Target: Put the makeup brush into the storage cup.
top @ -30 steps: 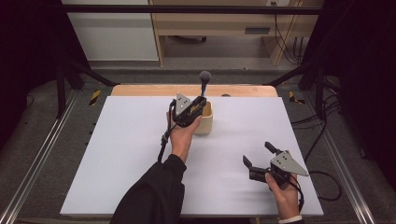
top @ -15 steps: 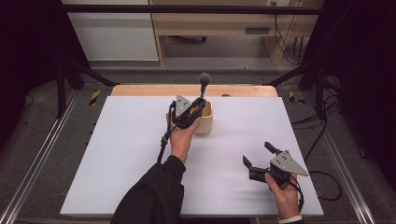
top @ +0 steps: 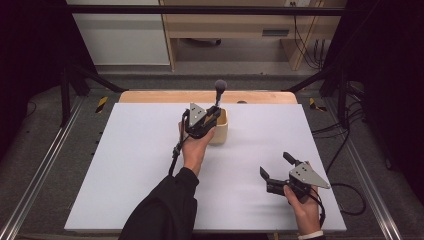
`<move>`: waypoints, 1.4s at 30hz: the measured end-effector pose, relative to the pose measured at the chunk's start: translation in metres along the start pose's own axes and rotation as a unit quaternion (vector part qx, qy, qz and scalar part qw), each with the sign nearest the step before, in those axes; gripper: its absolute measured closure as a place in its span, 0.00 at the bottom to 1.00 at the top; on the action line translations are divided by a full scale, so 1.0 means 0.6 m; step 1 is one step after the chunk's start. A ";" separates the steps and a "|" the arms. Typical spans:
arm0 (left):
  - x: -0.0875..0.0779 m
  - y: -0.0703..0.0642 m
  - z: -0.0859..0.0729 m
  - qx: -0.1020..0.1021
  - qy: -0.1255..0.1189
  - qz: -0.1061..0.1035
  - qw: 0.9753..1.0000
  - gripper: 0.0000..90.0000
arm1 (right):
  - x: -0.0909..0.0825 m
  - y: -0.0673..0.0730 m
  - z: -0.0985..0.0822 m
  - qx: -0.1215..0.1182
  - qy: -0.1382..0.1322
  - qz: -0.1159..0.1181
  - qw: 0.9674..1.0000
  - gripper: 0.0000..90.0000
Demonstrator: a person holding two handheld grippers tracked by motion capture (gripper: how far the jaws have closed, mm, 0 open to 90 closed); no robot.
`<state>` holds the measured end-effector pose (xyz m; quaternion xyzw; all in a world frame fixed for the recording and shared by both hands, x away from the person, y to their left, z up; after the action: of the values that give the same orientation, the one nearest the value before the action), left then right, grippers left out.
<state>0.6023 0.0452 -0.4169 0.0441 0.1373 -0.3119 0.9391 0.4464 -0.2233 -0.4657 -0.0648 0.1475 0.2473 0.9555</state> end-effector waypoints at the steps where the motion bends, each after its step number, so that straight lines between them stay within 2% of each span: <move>1: 0.000 0.000 0.000 0.000 0.000 0.000 1.000 0.83 | 0.000 0.000 0.000 0.000 0.000 0.000 1.000 0.05; 16: -0.001 0.000 -0.008 0.001 0.006 0.007 1.000 0.83 | 0.000 0.000 0.000 0.002 0.000 0.001 1.000 0.05; 22: -0.005 -0.005 -0.011 0.011 0.011 -0.003 1.000 0.82 | 0.000 0.001 0.000 0.002 0.002 0.001 1.000 0.05; 24: -0.011 -0.007 -0.008 0.006 0.002 -0.007 1.000 0.74 | 0.000 0.000 0.000 0.002 0.002 0.000 1.000 0.05; 28: -0.028 -0.008 0.000 0.002 0.006 -0.007 1.000 0.43 | 0.000 0.000 0.000 0.004 0.002 0.000 1.000 0.05; 31: -0.040 -0.010 0.001 -0.002 0.009 -0.012 1.000 0.26 | 0.000 0.001 0.000 0.003 0.000 0.000 1.000 0.05; 35: -0.053 -0.015 0.003 0.019 0.014 -0.016 1.000 0.15 | 0.000 0.001 0.000 0.003 -0.001 -0.001 1.000 0.05; 42: -0.063 -0.021 0.001 0.015 0.021 -0.044 0.999 0.06 | -0.001 0.001 0.001 0.006 -0.002 0.000 1.000 0.05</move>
<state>0.5660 0.0566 -0.4054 0.0583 0.1543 -0.3538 0.9206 0.4456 -0.2230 -0.4650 -0.0585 0.1468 0.2461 0.9563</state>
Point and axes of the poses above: each handheld gripper's, and its own axes: x roughly forward along the jaws, z roughly out of its top, y roughly to its left, the point moved 3 cm from there along x, roughly forward along the jaws, and after that the axes turned 9 degrees about y, right-handed, at the moved point
